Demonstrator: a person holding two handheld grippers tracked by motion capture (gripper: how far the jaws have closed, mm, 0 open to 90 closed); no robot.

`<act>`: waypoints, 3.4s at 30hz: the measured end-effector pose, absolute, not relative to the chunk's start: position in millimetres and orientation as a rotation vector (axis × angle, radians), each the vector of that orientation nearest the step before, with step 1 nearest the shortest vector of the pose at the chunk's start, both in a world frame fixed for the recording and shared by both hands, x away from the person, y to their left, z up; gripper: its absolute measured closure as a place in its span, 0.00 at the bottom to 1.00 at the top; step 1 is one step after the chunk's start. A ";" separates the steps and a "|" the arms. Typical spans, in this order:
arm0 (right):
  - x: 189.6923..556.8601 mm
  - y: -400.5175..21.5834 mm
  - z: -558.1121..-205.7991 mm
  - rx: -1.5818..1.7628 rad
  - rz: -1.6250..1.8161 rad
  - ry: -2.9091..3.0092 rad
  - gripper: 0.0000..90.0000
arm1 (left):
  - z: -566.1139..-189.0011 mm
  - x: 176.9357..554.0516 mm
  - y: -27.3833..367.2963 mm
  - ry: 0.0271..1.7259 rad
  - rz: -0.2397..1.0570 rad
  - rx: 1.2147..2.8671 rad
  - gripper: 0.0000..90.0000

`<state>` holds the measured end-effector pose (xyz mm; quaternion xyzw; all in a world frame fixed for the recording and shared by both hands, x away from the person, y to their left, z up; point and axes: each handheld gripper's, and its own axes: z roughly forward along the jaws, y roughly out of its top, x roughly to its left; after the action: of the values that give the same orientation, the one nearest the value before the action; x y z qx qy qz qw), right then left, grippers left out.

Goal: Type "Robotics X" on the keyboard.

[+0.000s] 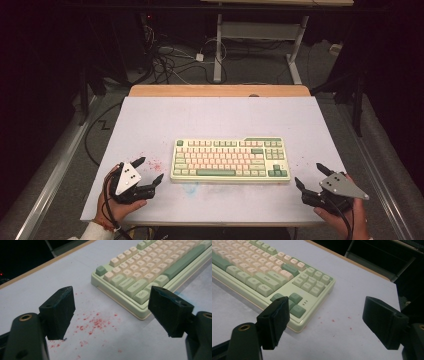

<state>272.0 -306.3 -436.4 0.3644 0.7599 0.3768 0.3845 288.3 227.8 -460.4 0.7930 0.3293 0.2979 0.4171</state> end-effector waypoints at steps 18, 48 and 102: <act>290.7 -294.8 -433.2 0.913 0.978 2.014 0.26 | -462.2 289.0 223.9 0.811 0.718 2.034 0.25; 350.3 -222.7 -441.7 0.801 1.013 2.327 1.00 | -464.9 289.7 221.9 0.824 0.701 2.060 0.25; 353.4 -210.4 -459.5 0.781 0.942 2.368 1.00 | -425.7 375.6 125.4 0.689 0.496 2.323 0.97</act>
<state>353.4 -210.4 -459.5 0.2848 0.8633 0.3436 0.2357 375.6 125.4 -425.7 0.8872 0.2630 0.1895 0.3283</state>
